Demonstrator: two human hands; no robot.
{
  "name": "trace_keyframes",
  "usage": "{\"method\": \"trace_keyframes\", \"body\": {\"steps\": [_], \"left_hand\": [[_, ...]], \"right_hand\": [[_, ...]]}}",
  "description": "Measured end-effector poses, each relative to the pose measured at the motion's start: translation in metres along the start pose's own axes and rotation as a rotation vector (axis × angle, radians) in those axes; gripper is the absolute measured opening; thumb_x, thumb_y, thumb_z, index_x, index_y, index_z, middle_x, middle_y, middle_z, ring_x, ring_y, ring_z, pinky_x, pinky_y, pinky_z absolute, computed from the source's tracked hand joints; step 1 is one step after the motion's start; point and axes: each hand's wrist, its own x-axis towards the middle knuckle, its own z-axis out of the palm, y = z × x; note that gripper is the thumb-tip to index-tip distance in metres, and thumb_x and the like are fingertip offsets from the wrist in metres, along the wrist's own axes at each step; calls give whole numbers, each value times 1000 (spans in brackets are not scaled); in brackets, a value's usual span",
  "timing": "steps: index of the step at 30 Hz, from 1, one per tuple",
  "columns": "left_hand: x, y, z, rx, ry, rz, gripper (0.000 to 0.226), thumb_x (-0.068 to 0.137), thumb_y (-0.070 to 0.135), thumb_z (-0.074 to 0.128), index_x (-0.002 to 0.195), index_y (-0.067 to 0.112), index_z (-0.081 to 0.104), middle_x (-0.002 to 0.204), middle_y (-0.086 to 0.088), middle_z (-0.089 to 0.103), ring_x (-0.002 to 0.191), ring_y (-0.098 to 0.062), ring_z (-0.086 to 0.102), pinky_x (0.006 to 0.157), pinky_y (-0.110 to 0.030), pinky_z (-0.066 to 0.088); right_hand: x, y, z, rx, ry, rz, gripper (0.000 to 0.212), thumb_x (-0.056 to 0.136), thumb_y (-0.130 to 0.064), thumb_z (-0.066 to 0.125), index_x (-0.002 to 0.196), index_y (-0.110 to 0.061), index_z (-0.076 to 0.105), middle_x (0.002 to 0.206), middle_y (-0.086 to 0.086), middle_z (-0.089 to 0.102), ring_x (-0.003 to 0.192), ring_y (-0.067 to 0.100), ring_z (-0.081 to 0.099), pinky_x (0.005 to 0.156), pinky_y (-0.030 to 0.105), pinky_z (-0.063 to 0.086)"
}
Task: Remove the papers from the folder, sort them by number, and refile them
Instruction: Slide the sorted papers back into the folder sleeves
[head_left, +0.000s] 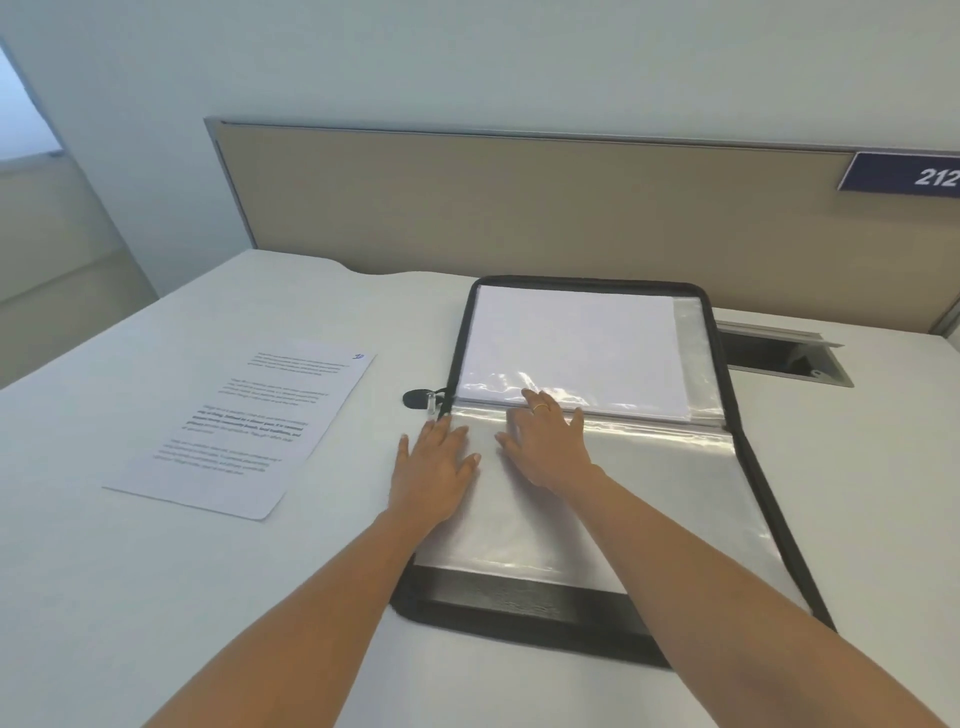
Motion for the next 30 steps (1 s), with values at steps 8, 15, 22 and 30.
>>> {"method": "trace_keyframes", "body": {"steps": [8,15,22,30], "left_hand": [[1,-124,-41,-4,-5,-283,59,99,43,36,149,19,16,159,-2,3,146,-17,1,116,-45,5],[11,-186,-58,58,-142,-418,98,80,78,35,151,19,4,159,-8,-3,146,-26,-4,113,-56,6],[15,-203,-53,117,-107,-281,76,91,64,29,151,21,9,159,-7,1,146,-23,-2,114,-56,7],[12,-227,-62,107,-130,-74,87,73,69,21,148,26,22,159,3,9,146,-18,3,114,-54,7]], "right_hand": [[40,-99,13,124,-41,-116,43,97,-41,41,135,-20,44,153,0,22,143,15,14,115,50,7],[67,-160,33,160,-127,-186,45,97,-38,43,137,-18,42,154,0,22,142,16,19,116,41,14],[91,-191,43,393,-88,-94,45,95,-30,49,135,-9,43,144,5,38,134,19,32,103,26,26],[117,-194,39,593,51,130,48,93,-22,55,134,-3,40,142,13,33,127,24,40,99,24,27]]}}
